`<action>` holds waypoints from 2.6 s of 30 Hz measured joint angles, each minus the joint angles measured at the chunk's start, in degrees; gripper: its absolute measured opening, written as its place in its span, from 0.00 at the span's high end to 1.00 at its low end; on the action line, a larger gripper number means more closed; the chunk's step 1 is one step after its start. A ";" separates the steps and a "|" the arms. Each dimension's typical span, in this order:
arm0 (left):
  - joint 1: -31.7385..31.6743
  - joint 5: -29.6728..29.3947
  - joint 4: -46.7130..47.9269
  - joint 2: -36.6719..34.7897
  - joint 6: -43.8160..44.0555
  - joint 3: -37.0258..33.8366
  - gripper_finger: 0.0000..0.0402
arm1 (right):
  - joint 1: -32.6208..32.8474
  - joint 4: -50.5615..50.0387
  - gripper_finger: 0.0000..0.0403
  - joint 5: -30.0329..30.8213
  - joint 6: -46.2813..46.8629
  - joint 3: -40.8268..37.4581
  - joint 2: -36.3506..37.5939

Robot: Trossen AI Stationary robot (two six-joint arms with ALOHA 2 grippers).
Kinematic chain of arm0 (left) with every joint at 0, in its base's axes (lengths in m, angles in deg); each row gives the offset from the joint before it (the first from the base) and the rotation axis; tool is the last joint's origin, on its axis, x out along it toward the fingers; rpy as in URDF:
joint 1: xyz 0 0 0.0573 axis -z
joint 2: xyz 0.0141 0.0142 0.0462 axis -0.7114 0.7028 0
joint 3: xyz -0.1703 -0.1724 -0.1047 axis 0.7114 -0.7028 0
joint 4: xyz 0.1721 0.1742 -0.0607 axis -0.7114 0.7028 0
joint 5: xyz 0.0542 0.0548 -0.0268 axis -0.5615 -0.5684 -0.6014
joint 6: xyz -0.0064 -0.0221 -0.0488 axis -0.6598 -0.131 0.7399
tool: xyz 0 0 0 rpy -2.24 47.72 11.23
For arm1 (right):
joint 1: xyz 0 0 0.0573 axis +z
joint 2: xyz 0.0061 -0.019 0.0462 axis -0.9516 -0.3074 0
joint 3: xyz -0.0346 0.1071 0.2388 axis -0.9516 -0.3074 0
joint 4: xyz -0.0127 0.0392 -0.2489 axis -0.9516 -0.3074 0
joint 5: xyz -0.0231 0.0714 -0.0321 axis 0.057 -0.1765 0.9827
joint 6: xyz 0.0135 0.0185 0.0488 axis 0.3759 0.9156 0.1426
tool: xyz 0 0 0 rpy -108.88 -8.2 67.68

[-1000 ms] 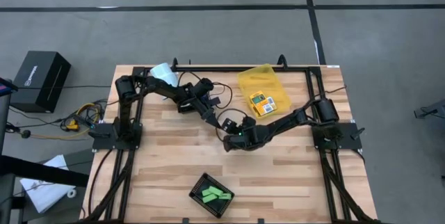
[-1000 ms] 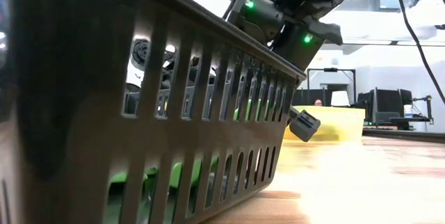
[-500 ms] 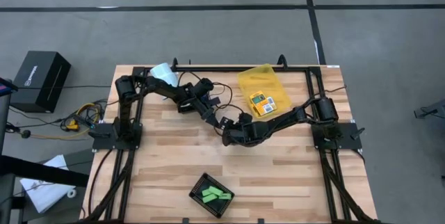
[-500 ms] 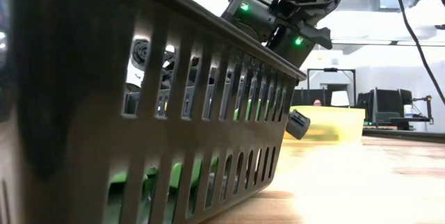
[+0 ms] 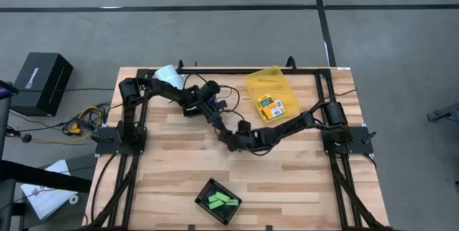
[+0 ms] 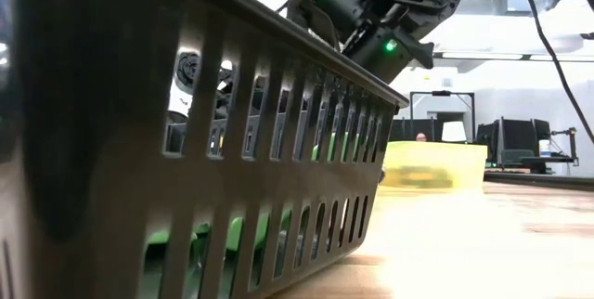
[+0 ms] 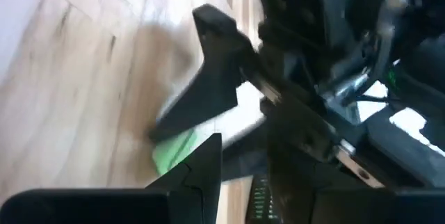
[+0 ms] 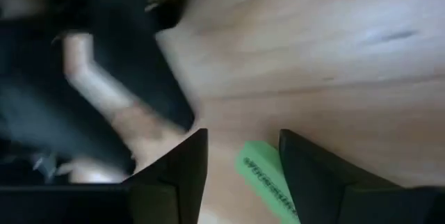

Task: Pick & Place School Supplies
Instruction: Put the green eraser into the bottom black bin

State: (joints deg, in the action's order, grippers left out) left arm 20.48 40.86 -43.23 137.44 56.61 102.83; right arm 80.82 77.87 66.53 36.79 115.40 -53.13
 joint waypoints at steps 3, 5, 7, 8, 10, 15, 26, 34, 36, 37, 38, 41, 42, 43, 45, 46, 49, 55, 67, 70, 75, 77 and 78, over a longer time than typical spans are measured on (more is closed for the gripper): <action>0.04 -0.64 -0.11 -0.02 0.01 0.07 0.75 | -0.08 2.00 0.59 -1.49 -2.22 0.19 0.11; 0.03 -0.66 -0.10 -0.02 -0.01 0.07 0.75 | -0.14 1.10 0.60 -2.52 -2.51 0.19 0.16; 0.04 -0.66 -0.11 -0.02 -0.22 0.07 0.75 | -0.14 -0.59 0.61 -3.27 -2.61 0.19 0.16; 0.02 -0.66 -0.11 -0.02 -0.28 0.07 0.75 | -0.04 -1.43 0.62 -3.69 -2.90 0.19 0.16; 0.02 -0.72 -0.11 -0.02 -0.30 0.07 0.75 | 0.21 -2.46 0.63 -3.98 -5.63 0.21 0.23; 0.04 -1.08 -0.13 -0.02 -0.37 0.07 0.75 | -0.68 0.37 0.65 -13.66 -14.87 0.21 0.40; 0.04 -1.34 -0.55 -0.02 -0.42 0.04 0.75 | -1.55 14.66 0.66 -17.33 -22.36 0.27 0.86; 0.04 -1.46 -0.57 -0.02 -0.26 0.04 0.75 | -2.93 17.01 0.66 -18.00 -24.38 0.27 0.91; 0.02 -1.55 -0.57 -0.02 -0.26 0.02 0.75 | -2.96 13.61 0.66 -18.06 -24.55 0.32 0.95; 0.02 -1.61 -0.59 -0.02 -0.28 0.02 0.75 | -2.94 10.85 0.66 -18.33 -24.55 0.31 0.97; 0.02 -1.83 -0.60 -0.02 -0.26 0.02 0.75 | -2.94 7.29 0.66 -19.14 -24.53 0.29 1.25; 0.02 -3.32 -0.62 -0.02 -0.28 0.02 0.75 | -2.94 -0.94 0.67 -21.86 -25.18 0.29 1.72; 0.02 -3.56 -0.66 -0.02 -0.28 0.00 0.75 | -2.94 -2.98 0.67 -23.03 -26.30 0.27 1.72; 0.02 -3.65 -0.68 -0.02 -0.27 0.00 0.75 | -2.95 -3.49 0.67 -24.36 -27.65 0.29 1.72; 0.02 -3.65 -0.74 0.00 -0.26 0.00 0.75 | -3.06 -3.92 0.67 -28.12 -30.20 0.35 1.82; 0.02 -3.65 -0.73 0.00 -0.25 0.00 0.75 | -3.29 -3.54 0.67 -29.42 -31.41 0.34 1.80; 0.03 -3.75 -0.76 0.00 -0.03 0.00 0.75 | -3.44 0.22 0.67 -32.98 -34.22 0.26 1.72; 0.04 -5.22 -1.56 0.00 2.77 0.00 0.75 | -3.93 14.35 0.67 -36.12 -36.76 0.25 1.69; 0.04 -7.84 -1.91 -0.24 3.38 0.00 0.75 | -4.41 0.25 0.67 -33.34 -34.83 0.21 2.72; 0.02 -8.55 -1.95 -0.24 2.91 0.00 0.75 | -4.41 -1.20 0.67 -34.44 -35.47 0.26 2.40; 0.04 -8.64 -2.01 -0.28 2.78 0.00 0.75 | -4.88 4.55 0.67 -34.80 -35.64 0.25 2.37; 0.04 -8.62 -2.01 -0.28 2.78 0.00 0.75 | -5.32 9.87 0.67 -36.23 -35.93 0.27 2.37; 0.04 -8.62 -2.01 -0.28 2.78 0.00 0.75 | -5.55 11.83 0.67 -36.68 -35.93 0.32 2.37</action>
State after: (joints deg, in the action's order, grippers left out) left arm 20.53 32.24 -45.24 137.15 59.39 102.83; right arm 75.26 89.70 29.85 0.86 115.71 -50.76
